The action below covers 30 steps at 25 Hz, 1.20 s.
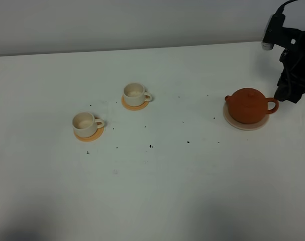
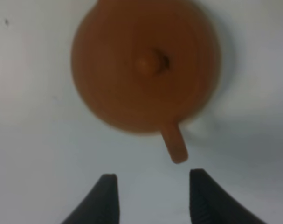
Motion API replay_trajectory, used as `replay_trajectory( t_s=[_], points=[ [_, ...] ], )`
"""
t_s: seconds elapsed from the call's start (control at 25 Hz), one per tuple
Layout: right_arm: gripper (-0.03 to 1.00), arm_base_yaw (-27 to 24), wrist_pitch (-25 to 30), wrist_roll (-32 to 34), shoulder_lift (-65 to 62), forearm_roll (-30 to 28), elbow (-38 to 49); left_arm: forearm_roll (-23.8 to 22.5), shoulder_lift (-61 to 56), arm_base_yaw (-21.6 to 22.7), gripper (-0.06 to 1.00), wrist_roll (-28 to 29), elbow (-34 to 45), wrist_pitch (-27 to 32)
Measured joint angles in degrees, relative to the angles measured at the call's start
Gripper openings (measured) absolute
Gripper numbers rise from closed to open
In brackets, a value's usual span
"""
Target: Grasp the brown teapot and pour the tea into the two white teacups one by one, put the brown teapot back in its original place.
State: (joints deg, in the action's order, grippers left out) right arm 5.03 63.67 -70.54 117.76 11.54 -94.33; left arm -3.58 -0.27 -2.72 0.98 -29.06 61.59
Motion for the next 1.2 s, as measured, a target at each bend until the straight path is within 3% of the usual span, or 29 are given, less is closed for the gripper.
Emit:
replay_trajectory(
  t_s=[0.12, 0.48, 1.2],
  points=[
    [0.37, 0.5, 0.3, -3.0, 1.7, -1.3, -1.4, 0.0, 0.0, 0.0, 0.46, 0.0, 0.0, 0.0],
    [0.37, 2.4, -5.8, -7.1, 5.0, -3.1, -1.7, 0.0, 0.0, 0.0, 0.46, 0.0, 0.0, 0.0],
    [0.37, 2.8, -5.0, -7.1, 7.3, -4.5, -1.9, 0.0, 0.0, 0.0, 0.46, -0.2, 0.0, 0.0]
  ],
)
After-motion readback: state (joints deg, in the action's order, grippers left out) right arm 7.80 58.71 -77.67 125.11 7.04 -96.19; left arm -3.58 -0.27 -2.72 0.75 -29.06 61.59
